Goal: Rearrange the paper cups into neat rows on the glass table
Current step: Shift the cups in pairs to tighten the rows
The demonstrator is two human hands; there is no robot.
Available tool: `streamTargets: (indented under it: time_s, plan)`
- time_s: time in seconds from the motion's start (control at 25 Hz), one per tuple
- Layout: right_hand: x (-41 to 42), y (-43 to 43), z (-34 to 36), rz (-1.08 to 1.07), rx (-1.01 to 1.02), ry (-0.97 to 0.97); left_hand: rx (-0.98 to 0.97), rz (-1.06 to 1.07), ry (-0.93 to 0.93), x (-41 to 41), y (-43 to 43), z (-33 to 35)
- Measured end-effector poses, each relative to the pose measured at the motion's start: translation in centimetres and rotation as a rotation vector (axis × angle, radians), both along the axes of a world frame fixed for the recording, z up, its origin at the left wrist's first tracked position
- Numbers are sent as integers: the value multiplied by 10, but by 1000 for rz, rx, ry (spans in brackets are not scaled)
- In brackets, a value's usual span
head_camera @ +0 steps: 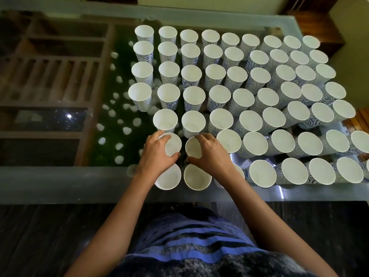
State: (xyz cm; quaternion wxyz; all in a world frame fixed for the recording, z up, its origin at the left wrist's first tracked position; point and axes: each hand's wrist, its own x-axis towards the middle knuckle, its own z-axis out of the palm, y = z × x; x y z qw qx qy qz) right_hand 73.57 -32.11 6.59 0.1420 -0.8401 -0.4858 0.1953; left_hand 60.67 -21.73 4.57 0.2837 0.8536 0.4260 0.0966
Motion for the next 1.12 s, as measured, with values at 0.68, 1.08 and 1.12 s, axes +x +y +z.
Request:
streamTargets:
  time_s: [0.68, 1.08, 1.12]
  plan:
    - [-8, -23, 16, 8, 150, 64, 77, -48, -129, -31, -16, 17]
    - [-34, -66, 10, 72, 70, 85, 35, -107, -99, -62, -56, 5]
    - [-35, -65, 9, 74, 70, 81, 34, -101, -102, -62, -56, 4]
